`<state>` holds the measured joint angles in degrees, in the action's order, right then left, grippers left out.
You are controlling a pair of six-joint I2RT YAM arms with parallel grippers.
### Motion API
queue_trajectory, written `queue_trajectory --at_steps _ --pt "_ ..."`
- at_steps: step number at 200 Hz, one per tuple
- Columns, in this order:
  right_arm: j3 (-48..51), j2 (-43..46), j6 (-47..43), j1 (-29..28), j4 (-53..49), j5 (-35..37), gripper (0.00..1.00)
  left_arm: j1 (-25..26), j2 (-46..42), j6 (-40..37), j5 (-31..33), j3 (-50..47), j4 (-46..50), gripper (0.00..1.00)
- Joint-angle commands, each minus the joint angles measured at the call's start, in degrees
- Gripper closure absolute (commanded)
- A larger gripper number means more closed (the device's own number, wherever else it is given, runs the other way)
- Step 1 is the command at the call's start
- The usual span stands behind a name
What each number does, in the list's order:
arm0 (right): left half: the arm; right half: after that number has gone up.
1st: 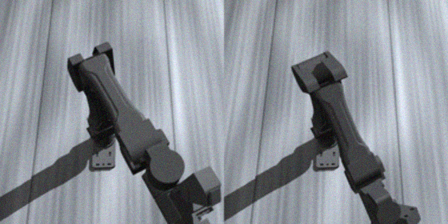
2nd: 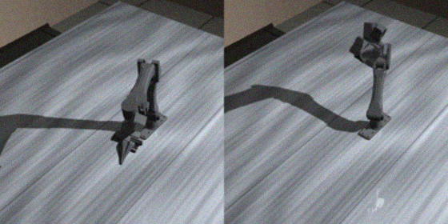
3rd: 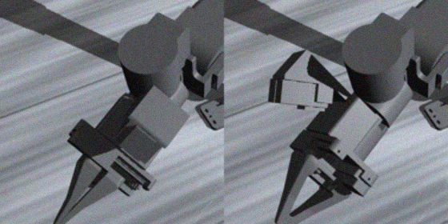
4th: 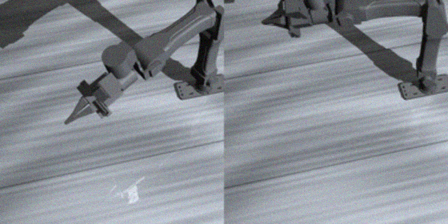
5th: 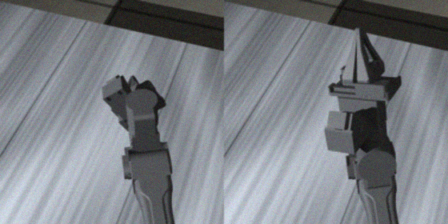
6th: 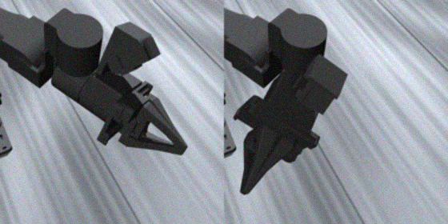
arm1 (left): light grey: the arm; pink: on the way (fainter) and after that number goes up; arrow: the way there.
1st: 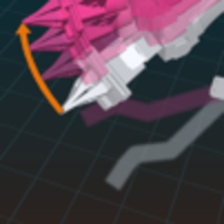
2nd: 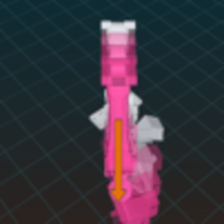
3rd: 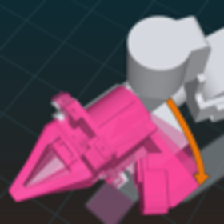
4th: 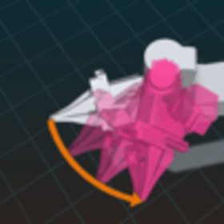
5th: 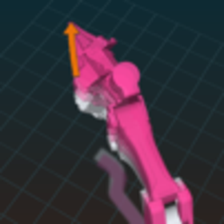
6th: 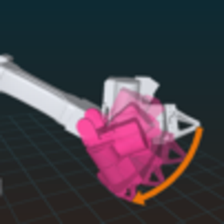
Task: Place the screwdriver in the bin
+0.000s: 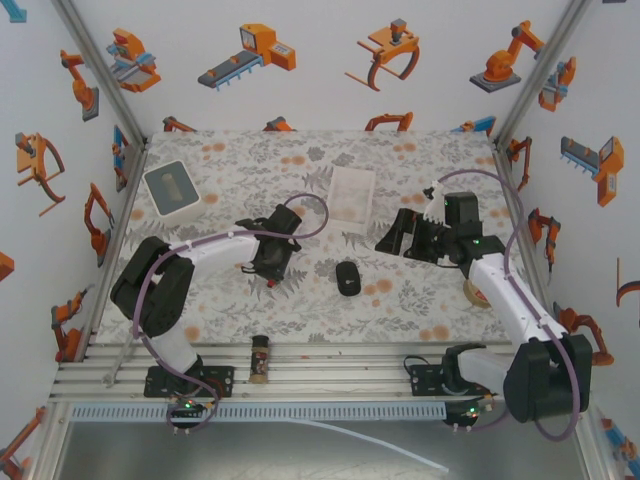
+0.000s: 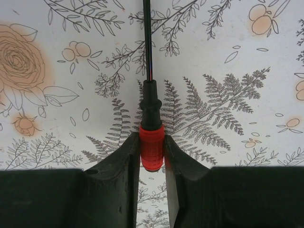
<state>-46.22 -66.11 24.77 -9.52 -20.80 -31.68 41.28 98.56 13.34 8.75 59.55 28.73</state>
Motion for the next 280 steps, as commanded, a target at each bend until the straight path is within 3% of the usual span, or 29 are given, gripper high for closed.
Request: queue_trajectory --at_steps 1,47,190,280 --pt "-1.87 -0.4 -0.95 -0.5 -1.31 0.93 0.01 0.26 -0.53 -0.5 1.75 1.7 1.06 0.82" --pt "-1.59 -0.64 -0.91 -0.45 -0.96 5.02 0.01 0.17 -1.39 -1.2 2.32 1.95 1.01 0.82" --pt "-4.82 -3.95 -3.77 -0.49 -2.56 4.88 0.01 0.12 -1.02 -7.49 5.81 9.14 3.42 0.81" --pt "-3.11 -3.76 -3.42 -0.54 -1.24 4.92 0.01 0.12 3.18 -12.2 3.85 23.89 6.28 0.8"
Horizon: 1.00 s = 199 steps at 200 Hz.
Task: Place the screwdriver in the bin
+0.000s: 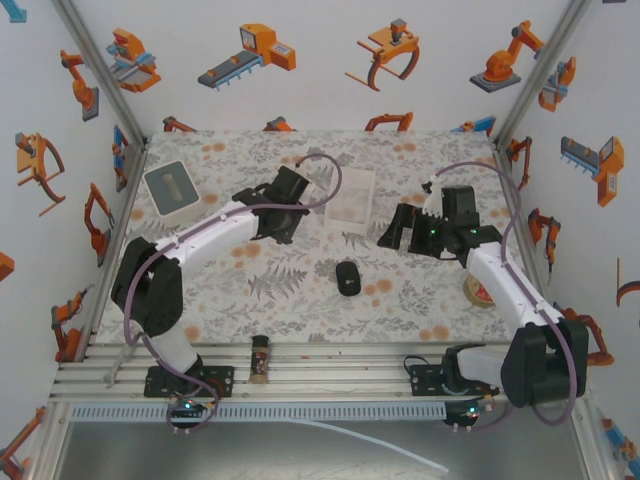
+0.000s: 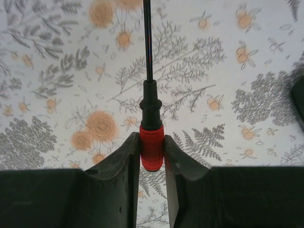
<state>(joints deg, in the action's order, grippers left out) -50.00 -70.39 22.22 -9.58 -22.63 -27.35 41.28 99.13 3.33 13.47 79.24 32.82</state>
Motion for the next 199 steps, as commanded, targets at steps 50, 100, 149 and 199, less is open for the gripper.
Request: queue_trajectory --at_steps 50,100,149,199 --pt "2.1 -0.07 -0.44 -1.0 1.01 1.46 0.01 1.13 7.88 -1.8 -3.61 14.26 3.52 0.8" --pt "3.65 1.92 1.74 -2.68 3.83 8.08 0.02 3.06 13.84 -1.89 -5.1 23.17 4.83 0.8" --pt "5.45 3.94 4.5 -2.72 9.29 11.57 0.02 4.51 20.24 -2.2 -5.96 31.72 6.93 0.79" --pt "5.42 5.18 4.33 -2.72 7.75 11.96 0.02 5.63 25.87 -3.29 -6.19 38.0 7.17 0.79"
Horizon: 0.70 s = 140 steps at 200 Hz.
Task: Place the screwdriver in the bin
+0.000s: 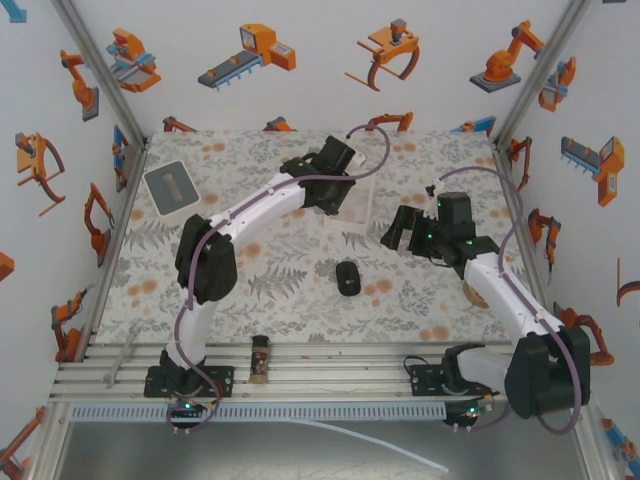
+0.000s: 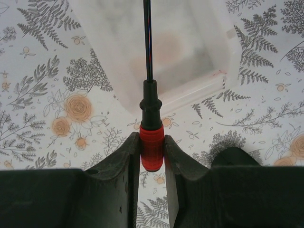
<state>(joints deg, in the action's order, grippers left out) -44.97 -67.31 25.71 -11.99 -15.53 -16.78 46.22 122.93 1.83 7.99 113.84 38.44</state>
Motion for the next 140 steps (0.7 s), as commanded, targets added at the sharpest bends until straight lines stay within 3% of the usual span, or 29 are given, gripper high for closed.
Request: queue_trajectory --at_steps 1,140 --pt "0.45 2.27 0.83 -0.32 0.62 1.39 0.02 0.71 2.15 -1.8 -0.7 3.58 1.55 0.8" --pt "1.73 7.46 -1.54 -0.32 -4.59 -2.54 0.01 1.68 15.59 -4.35 1.77 16.64 1.23 0.79"
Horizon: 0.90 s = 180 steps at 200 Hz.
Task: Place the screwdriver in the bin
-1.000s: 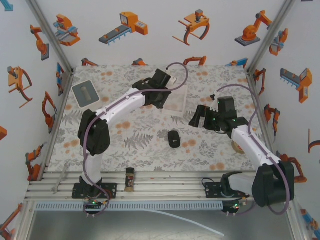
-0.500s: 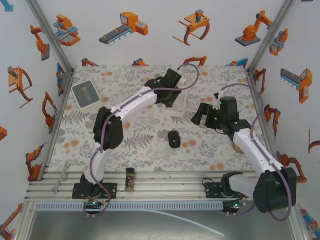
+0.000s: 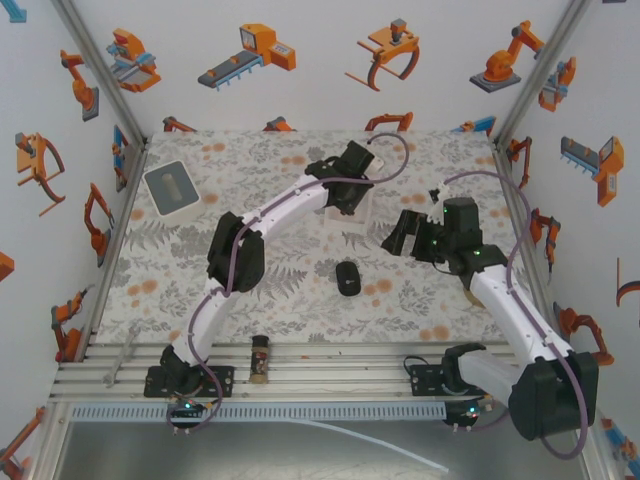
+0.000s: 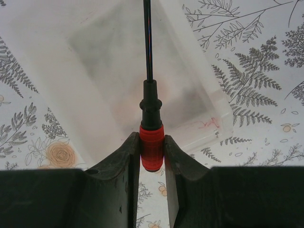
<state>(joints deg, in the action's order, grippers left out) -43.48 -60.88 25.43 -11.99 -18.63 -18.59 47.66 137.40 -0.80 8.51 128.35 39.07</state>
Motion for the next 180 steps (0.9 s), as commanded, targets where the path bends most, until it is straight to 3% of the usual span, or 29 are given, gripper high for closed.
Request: queue_trajectory --at_steps 1,58,180 --pt "0.24 1.03 -1.21 -0.32 -1.49 -0.65 0.01 0.24 1.12 -1.78 1.24 2.1 0.54 0.79" --pt "0.38 0.94 -1.65 -0.34 -2.07 -0.31 0.01 0.09 3.24 -2.54 4.74 2.03 -0.45 0.79" --pt "-0.04 0.5 -2.75 -0.3 -3.6 0.55 0.01 -0.46 8.96 -3.29 3.8 6.67 0.78 0.75"
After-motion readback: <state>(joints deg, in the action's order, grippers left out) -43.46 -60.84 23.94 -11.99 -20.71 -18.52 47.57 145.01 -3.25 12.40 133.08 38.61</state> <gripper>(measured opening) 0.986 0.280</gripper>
